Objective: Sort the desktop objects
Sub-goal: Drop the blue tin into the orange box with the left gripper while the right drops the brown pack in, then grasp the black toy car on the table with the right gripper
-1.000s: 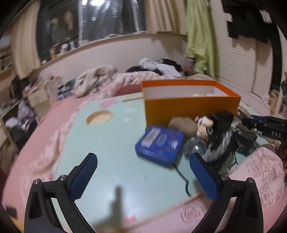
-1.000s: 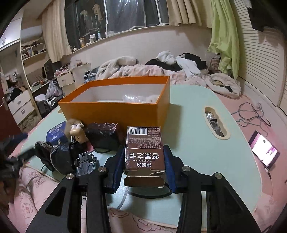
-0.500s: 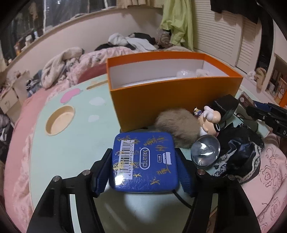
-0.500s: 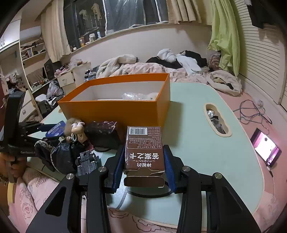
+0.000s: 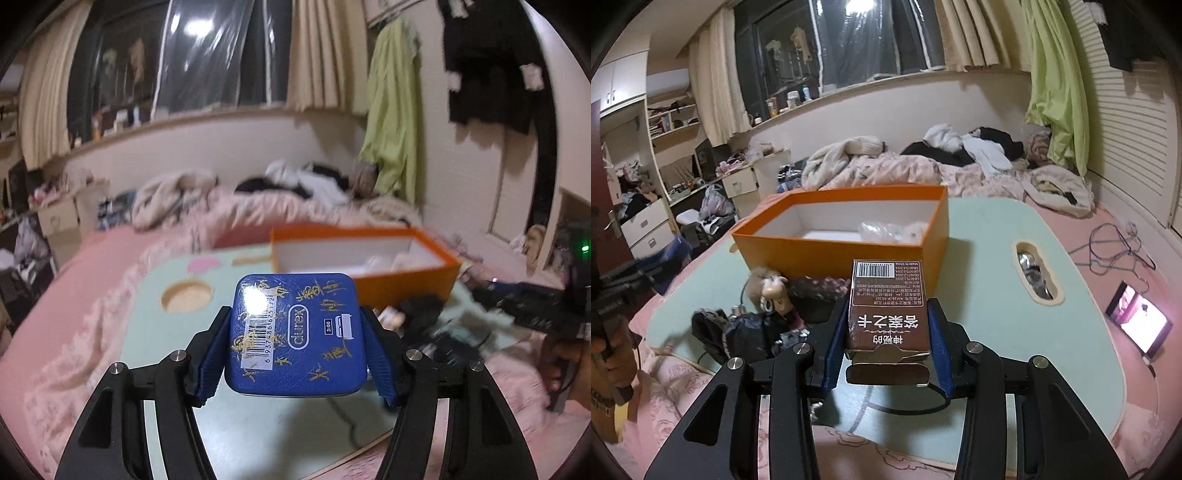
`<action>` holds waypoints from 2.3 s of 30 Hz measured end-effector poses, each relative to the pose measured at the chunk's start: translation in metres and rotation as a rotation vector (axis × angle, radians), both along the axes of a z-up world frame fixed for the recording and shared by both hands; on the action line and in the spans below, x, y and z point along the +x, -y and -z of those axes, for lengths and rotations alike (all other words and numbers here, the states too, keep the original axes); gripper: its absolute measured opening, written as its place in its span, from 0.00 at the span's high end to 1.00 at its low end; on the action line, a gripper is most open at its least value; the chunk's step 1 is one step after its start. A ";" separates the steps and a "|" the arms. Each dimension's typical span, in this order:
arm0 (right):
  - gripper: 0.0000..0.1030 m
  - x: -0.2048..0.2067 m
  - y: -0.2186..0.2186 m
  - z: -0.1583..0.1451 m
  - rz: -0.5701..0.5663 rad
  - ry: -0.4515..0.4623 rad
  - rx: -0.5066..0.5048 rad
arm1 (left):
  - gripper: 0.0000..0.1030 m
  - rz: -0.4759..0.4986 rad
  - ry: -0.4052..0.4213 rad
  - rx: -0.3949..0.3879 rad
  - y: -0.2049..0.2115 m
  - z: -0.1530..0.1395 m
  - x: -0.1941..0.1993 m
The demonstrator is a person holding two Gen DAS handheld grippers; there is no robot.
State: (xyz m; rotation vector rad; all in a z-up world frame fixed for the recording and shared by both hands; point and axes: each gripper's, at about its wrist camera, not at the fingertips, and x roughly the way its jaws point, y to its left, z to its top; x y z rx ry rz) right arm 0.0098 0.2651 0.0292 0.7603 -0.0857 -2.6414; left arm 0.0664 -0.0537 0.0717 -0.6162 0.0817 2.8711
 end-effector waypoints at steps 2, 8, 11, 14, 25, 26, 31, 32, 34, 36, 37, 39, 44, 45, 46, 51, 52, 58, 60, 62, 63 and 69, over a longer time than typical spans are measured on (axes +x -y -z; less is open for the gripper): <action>0.59 -0.001 0.001 -0.006 -0.011 -0.008 -0.015 | 0.36 0.015 -0.015 -0.002 -0.007 -0.008 0.000; 0.59 -0.020 0.010 -0.034 -0.027 -0.057 -0.026 | 0.36 -0.002 0.043 0.039 -0.029 -0.031 -0.048; 0.59 -0.048 0.018 -0.046 -0.022 -0.040 -0.043 | 0.34 -0.036 0.082 0.071 -0.043 -0.037 -0.094; 0.56 -0.083 0.031 -0.047 0.000 0.018 -0.034 | 0.11 -0.065 0.178 0.030 -0.055 -0.020 -0.140; 0.28 -0.099 0.058 -0.013 -0.002 0.080 0.163 | 0.16 -0.057 0.319 0.016 -0.058 0.018 -0.139; 0.27 -0.098 0.056 -0.013 -0.009 0.080 0.156 | 0.16 -0.056 0.317 -0.036 -0.063 0.020 -0.135; 0.27 -0.098 0.052 -0.014 -0.062 0.075 0.117 | 0.17 -0.047 0.357 -0.039 -0.063 0.018 -0.131; 0.27 -0.099 0.051 -0.015 -0.071 0.080 0.105 | 0.18 -0.031 0.363 -0.024 -0.060 0.016 -0.132; 0.27 -0.097 0.045 -0.018 -0.067 0.089 0.060 | 0.18 -0.016 0.335 0.029 -0.054 0.011 -0.123; 0.27 -0.081 0.033 -0.027 0.002 0.022 0.017 | 0.18 -0.017 0.271 0.068 -0.046 0.002 -0.106; 0.26 -0.069 0.027 -0.033 0.029 -0.033 -0.007 | 0.18 -0.018 0.240 0.078 -0.043 -0.002 -0.096; 0.24 -0.047 0.018 -0.041 0.019 -0.082 -0.035 | 0.18 -0.023 0.186 0.090 -0.034 -0.009 -0.073; 0.22 -0.001 0.012 -0.028 -0.051 -0.015 0.032 | 0.14 -0.038 0.187 0.033 -0.016 0.013 -0.025; 0.22 0.005 0.011 -0.022 -0.062 0.003 0.043 | 0.14 -0.044 0.204 0.020 -0.011 0.022 -0.017; 0.22 0.012 0.009 -0.015 -0.073 0.026 0.055 | 0.13 -0.052 0.220 0.010 -0.008 0.031 -0.012; 0.22 0.029 0.020 0.010 -0.126 0.082 0.135 | 0.00 -0.133 0.296 -0.078 -0.005 0.083 -0.009; 0.22 0.028 0.025 0.012 -0.137 0.084 0.153 | 0.00 -0.140 0.262 -0.077 -0.005 0.083 -0.006; 0.22 0.018 0.051 0.021 -0.173 0.105 0.262 | 0.00 -0.120 0.267 -0.071 -0.004 0.071 -0.008; 0.22 0.014 0.061 0.026 -0.182 0.117 0.300 | 0.00 -0.121 0.264 -0.073 -0.004 0.068 -0.009; 0.22 0.007 0.067 0.031 -0.196 0.141 0.323 | 0.00 -0.120 0.266 -0.071 -0.004 0.066 -0.008; 0.23 0.006 0.068 0.033 -0.202 0.154 0.330 | 0.00 -0.120 0.264 -0.072 -0.005 0.069 -0.008; 0.71 0.009 0.046 0.035 -0.206 0.145 0.216 | 0.00 -0.124 0.246 -0.074 -0.008 0.072 -0.008</action>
